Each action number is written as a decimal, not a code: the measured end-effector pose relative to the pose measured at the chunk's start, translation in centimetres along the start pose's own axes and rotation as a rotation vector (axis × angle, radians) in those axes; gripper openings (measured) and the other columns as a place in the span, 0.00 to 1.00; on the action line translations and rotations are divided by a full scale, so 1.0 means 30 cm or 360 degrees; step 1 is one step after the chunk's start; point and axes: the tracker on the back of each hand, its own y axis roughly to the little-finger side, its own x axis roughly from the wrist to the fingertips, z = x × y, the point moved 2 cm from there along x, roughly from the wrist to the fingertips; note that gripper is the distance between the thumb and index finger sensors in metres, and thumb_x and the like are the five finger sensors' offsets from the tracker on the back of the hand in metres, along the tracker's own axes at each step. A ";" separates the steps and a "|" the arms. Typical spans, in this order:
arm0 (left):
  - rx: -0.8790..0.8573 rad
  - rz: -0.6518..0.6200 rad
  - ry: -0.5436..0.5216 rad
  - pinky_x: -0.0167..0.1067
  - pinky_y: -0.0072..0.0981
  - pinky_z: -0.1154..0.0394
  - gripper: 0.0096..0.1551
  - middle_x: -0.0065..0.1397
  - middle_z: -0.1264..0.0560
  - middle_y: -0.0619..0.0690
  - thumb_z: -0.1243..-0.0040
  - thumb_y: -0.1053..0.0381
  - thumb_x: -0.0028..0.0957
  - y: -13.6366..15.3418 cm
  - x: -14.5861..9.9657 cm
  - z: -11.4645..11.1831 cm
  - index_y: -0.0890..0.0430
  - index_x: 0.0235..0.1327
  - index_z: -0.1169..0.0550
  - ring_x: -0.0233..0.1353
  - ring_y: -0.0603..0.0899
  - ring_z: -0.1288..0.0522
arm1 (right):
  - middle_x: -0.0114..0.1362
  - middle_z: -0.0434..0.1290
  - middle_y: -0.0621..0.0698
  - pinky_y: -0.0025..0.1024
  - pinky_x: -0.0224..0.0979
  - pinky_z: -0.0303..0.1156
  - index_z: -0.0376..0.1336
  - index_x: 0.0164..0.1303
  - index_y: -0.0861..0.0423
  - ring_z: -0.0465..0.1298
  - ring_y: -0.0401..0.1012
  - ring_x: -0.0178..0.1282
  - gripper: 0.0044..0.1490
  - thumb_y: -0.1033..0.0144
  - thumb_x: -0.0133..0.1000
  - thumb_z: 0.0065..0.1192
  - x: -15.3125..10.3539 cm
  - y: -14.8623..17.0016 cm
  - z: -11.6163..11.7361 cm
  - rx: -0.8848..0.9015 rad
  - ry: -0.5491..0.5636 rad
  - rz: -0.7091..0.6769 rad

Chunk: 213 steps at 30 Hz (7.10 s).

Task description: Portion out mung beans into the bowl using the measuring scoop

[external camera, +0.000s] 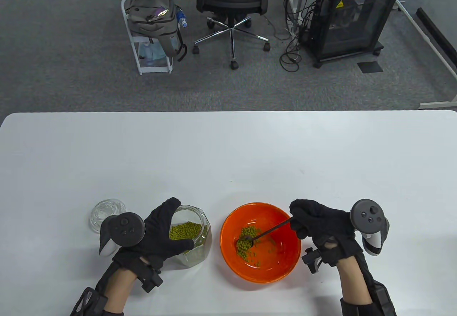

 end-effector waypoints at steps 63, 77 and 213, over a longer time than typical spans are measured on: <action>0.0025 -0.0009 0.0007 0.72 0.79 0.43 0.76 0.84 0.48 0.70 0.35 0.15 0.45 -0.001 -0.001 -0.002 0.65 0.80 0.53 0.80 0.80 0.41 | 0.34 0.92 0.54 0.33 0.31 0.87 0.79 0.48 0.63 0.91 0.41 0.22 0.26 0.56 0.50 0.77 0.136 -0.441 0.219 0.0161 0.0129 -0.0140; 0.0026 -0.0008 0.0010 0.72 0.79 0.43 0.76 0.84 0.48 0.70 0.35 0.15 0.45 0.000 -0.001 -0.001 0.65 0.80 0.53 0.80 0.80 0.41 | 0.34 0.92 0.54 0.34 0.31 0.86 0.79 0.48 0.62 0.91 0.41 0.22 0.26 0.57 0.50 0.77 0.160 -0.609 0.497 -0.0577 -0.0013 -0.0294; 0.0020 -0.0010 0.0010 0.72 0.79 0.43 0.76 0.84 0.48 0.69 0.35 0.15 0.45 -0.001 -0.001 0.002 0.65 0.80 0.53 0.80 0.80 0.41 | 0.35 0.91 0.55 0.34 0.32 0.86 0.75 0.53 0.64 0.90 0.41 0.23 0.27 0.58 0.54 0.68 -0.049 0.252 -0.156 0.0851 0.0235 0.0838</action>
